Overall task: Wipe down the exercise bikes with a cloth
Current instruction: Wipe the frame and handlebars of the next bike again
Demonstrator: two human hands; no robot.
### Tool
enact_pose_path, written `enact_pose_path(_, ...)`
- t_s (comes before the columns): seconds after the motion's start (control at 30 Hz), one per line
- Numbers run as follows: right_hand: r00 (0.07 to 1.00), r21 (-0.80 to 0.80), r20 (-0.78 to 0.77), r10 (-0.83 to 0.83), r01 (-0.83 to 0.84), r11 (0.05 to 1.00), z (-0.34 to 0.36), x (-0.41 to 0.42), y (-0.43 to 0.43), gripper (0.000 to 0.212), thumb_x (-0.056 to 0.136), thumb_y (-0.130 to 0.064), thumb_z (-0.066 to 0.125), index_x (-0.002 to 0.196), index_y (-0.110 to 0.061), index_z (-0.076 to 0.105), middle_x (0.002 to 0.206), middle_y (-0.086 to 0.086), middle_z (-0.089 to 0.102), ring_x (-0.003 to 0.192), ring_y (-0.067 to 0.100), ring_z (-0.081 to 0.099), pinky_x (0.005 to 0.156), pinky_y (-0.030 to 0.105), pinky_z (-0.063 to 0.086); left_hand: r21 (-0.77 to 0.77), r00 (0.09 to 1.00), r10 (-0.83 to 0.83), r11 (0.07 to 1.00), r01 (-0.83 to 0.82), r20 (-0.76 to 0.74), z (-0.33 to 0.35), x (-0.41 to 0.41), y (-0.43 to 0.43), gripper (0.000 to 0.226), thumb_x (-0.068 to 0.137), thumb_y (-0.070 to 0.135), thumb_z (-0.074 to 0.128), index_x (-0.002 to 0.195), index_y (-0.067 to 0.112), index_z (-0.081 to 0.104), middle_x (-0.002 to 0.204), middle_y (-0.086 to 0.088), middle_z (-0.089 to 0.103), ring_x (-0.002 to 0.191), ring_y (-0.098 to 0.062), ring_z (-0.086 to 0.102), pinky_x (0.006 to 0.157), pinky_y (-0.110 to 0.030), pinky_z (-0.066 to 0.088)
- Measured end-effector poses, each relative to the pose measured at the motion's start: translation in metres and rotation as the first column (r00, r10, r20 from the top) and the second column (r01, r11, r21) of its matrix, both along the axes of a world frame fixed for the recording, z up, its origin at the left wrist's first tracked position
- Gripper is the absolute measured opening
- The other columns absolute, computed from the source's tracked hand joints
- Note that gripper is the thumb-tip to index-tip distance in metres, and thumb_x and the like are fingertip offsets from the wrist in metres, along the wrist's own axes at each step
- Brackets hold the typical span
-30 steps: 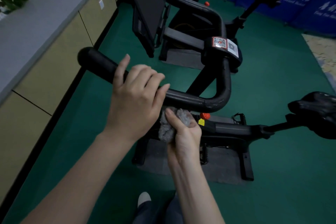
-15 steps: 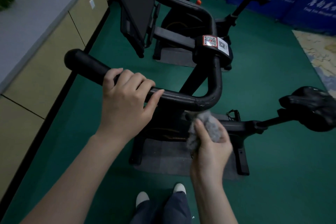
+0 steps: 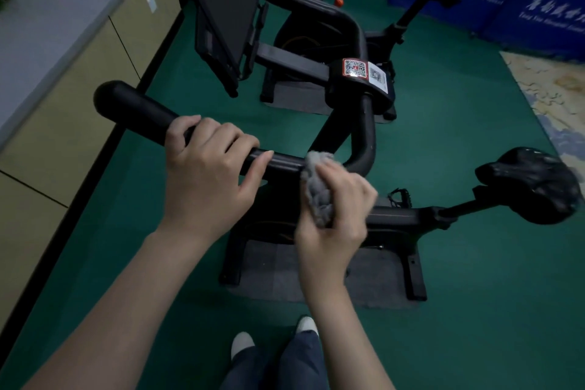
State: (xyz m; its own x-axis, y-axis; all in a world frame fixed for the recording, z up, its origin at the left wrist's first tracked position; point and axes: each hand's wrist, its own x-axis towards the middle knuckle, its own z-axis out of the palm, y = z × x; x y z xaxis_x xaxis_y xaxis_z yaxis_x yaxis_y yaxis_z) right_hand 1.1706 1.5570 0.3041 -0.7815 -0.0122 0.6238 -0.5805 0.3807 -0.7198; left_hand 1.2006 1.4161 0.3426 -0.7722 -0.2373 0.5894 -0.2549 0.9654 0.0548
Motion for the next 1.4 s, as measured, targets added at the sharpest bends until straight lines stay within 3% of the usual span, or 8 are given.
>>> enact_pose_path(0.1,0.999,0.048,-0.033,0.016,-0.014,0.999,-0.001,-0.005,0.002,0.039,0.071,0.014,0.061,0.107,-0.001,0.067,0.112,0.007,0.064,0.104,0.028,0.048,0.091,0.039,0.045,-0.009,1.000,-0.004,1.000,0.004,0.007,0.000,0.001,-0.002,0.036,0.097,0.043,0.042,0.090,0.019,0.067,0.085,0.004,0.064,0.086,-0.021,0.057,0.097,-0.037,0.024)
enact_pose_path(0.27,0.979,-0.025,0.061,-0.194,0.196,0.980,0.007,-0.021,0.020,0.036,0.073,0.015,0.058,0.105,0.002,0.066,0.105,0.011,0.065,0.103,0.032,0.052,0.092,0.021,0.044,0.003,1.000,-0.011,1.000,0.011,0.002,0.000,0.001,-0.002,0.036,0.096,0.043,0.044,0.089,0.018,0.068,0.084,0.003,0.065,0.085,-0.021,0.058,0.097,-0.036,0.024)
enact_pose_path(0.43,0.991,0.212,0.081,0.102,-0.117,0.970,0.032,-0.040,0.024,0.025,0.075,0.006,0.064,0.097,-0.006,0.068,0.094,-0.006,0.062,0.093,0.023,0.060,0.085,0.041,0.048,0.004,1.000,-0.012,1.000,0.012,0.015,0.001,0.002,-0.002,0.036,0.096,0.043,0.044,0.090,0.017,0.068,0.085,0.003,0.065,0.086,-0.021,0.058,0.098,-0.036,0.024)
enact_pose_path(0.53,0.922,0.397,0.337,0.189,-0.321,0.860,0.062,-0.071,0.035,0.009,0.084,-0.016,0.065,0.092,-0.018,0.069,0.079,-0.006,0.066,0.079,0.017,0.063,0.073,0.033,0.051,0.007,1.000,-0.016,1.000,0.016,0.011,0.000,0.002,-0.001,0.036,0.096,0.043,0.044,0.090,0.017,0.068,0.085,0.003,0.065,0.086,-0.021,0.058,0.098,-0.036,0.024)
enact_pose_path(0.67,0.783,0.536,0.566,0.258,-0.587,0.607,0.080,-0.103,0.013,0.009,0.084,-0.020,0.061,0.085,-0.021,0.070,0.066,-0.005,0.064,0.061,0.010,0.058,0.049,0.013,0.041,0.000,1.000,-0.008,1.000,0.008,0.001,-0.001,0.002,-0.001,0.036,0.097,0.043,0.043,0.089,0.018,0.068,0.084,0.003,0.064,0.085,-0.021,0.058,0.098,-0.035,0.024)
enact_pose_path(0.8,0.613,0.449,0.717,0.333,-0.771,0.452,0.086,-0.120,-0.007,0.011,0.084,-0.014,0.062,0.082,-0.021,0.070,0.075,-0.005,0.068,0.073,0.003,0.061,0.066,0.017,0.045,-0.019,1.000,-0.014,1.000,0.014,-0.006,-0.003,0.002,-0.003,0.036,0.097,0.043,0.042,0.089,0.018,0.067,0.085,0.003,0.064,0.085,-0.021,0.058,0.099,-0.036,0.025)
enact_pose_path(1.03,0.563,0.547,0.750,0.347,-0.823,0.151,0.098,-0.145,0.009,0.011,0.083,-0.011,0.063,0.089,-0.014,0.073,0.088,0.007,0.074,0.087,0.018,0.068,0.084,0.038,0.053,-0.045,0.999,-0.017,0.999,0.016,-0.028,-0.005,0.001,-0.004,0.034,0.097,0.042,0.045,0.090,0.018,0.067,0.085,0.003,0.065,0.085,-0.021,0.059,0.099,-0.036,0.025)
enact_pose_path(1.4,0.612,0.631,0.689,0.388,-0.770,0.095,0.101,-0.152,0.016,0.028,0.078,0.003,0.058,0.093,-0.015,0.072,0.090,0.004,0.072,0.088,0.017,0.066,0.080,0.033,0.054,-0.063,0.999,-0.003,0.998,0.000,-0.050,-0.007,0.000,-0.004,0.030,0.095,0.040,0.048,0.089,0.018,0.067,0.085,0.003,0.065,0.084,-0.021,0.058,0.097,-0.037,0.026)
